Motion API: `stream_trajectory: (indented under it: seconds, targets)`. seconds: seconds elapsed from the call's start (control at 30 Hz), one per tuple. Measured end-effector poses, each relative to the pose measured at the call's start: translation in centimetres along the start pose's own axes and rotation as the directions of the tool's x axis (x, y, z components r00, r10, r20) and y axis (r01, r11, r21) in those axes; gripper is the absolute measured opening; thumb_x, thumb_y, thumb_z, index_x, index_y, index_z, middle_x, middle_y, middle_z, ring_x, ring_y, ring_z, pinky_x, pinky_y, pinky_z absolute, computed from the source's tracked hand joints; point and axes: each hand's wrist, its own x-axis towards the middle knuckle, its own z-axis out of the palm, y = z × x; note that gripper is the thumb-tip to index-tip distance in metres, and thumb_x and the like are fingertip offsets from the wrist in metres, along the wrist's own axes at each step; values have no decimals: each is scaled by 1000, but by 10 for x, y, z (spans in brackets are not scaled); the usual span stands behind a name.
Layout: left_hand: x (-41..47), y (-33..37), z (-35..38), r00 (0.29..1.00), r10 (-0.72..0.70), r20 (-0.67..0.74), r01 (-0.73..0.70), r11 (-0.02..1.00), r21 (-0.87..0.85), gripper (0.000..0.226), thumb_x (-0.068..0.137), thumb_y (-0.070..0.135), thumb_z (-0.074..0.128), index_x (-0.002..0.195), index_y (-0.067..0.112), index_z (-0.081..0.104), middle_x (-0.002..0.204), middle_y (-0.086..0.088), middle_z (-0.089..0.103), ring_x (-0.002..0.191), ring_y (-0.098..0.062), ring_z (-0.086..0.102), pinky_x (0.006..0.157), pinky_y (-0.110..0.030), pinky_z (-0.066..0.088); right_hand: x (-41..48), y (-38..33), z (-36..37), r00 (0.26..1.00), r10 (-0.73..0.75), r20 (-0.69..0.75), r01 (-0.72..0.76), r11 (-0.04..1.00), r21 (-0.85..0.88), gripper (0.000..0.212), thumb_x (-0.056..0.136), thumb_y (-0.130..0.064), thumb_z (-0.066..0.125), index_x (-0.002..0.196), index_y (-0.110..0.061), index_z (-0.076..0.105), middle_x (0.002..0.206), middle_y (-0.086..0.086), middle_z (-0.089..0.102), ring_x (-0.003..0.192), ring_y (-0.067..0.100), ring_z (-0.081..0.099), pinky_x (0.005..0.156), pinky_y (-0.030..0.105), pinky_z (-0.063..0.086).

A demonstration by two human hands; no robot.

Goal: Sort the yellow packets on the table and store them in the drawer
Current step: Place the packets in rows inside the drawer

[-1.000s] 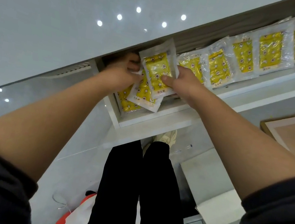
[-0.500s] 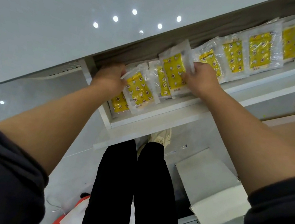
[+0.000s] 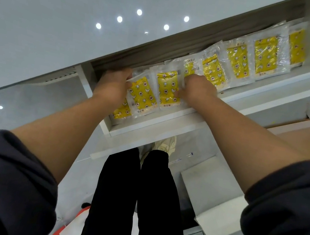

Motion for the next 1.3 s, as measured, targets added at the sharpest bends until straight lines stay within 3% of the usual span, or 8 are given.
stream_trajectory:
  seconds: [0.23, 0.4, 0.5, 0.6, 0.77, 1.0, 1.13, 1.3]
  targets:
    - [3, -3, 1, 998, 51, 44, -45, 990, -130, 14, 101, 33, 41, 95, 22, 48, 86, 0, 53, 75, -17, 53, 64, -26, 40, 4, 15, -11, 983, -127, -133, 113, 988, -108, 19, 90, -30, 59, 103, -15, 63, 100, 11, 62, 96, 33, 61, 70, 31, 41]
    - [16, 14, 10, 1000, 0, 2, 0, 996, 87, 16, 101, 26, 43, 109, 15, 52, 108, -15, 60, 99, -34, 58, 72, -35, 41, 11, 24, -5, 992, -85, -89, 84, 996, -14, 27, 86, -39, 65, 82, -16, 52, 86, 5, 52, 83, 27, 53, 68, 32, 40]
    - [18, 23, 6, 1000, -4, -5, 5, 979, 204, 23, 101, 20, 44, 122, 13, 47, 113, -16, 59, 101, -36, 58, 70, -36, 40, 11, 21, -4, 989, -90, -118, 81, 994, -76, 29, 84, -40, 67, 92, -16, 53, 93, 8, 56, 90, 29, 58, 67, 33, 39]
    - [7, 24, -3, 1000, -5, -28, 10, 979, 205, 46, 96, 29, 54, 136, 17, 34, 119, -14, 55, 104, -36, 58, 68, -37, 42, 0, 19, -9, 979, -103, -178, 90, 993, -79, 50, 81, -37, 71, 120, -14, 47, 111, 10, 59, 98, 32, 60, 66, 34, 40]
    - [-26, 34, -26, 978, 183, -95, -165, 971, 170, 31, 92, 32, 57, 115, 14, 50, 103, -10, 61, 89, -32, 61, 71, -39, 52, -40, 28, -31, 955, -91, -282, 93, 996, -4, 42, 89, -30, 62, 124, -16, 45, 122, 9, 54, 100, 32, 60, 67, 34, 38]
    - [-71, 98, -94, 895, 419, -155, -402, 907, 130, 14, 94, 24, 47, 92, 17, 59, 85, 1, 62, 74, -20, 58, 68, -41, 54, -98, 39, -104, 912, -111, -395, 172, 978, 121, 16, 96, -25, 48, 106, -18, 58, 92, -2, 64, 76, 18, 53, 60, 28, 35]
    - [-63, 139, -126, 890, 404, -210, -398, 915, 73, 14, 94, 23, 49, 95, 16, 61, 86, 2, 63, 77, -19, 57, 68, -37, 51, -92, 45, -147, 861, -133, -491, 242, 956, 164, 15, 96, -25, 47, 104, -18, 59, 84, -3, 64, 73, 18, 57, 57, 27, 38]
    - [-28, 177, -156, 923, 237, -305, -270, 960, -70, 13, 92, 20, 51, 97, 13, 61, 95, -3, 62, 83, -21, 58, 72, -38, 51, -55, 44, -192, 868, -127, -479, 294, 910, 292, 14, 95, -22, 48, 103, -18, 59, 88, -2, 65, 77, 19, 58, 59, 31, 45]
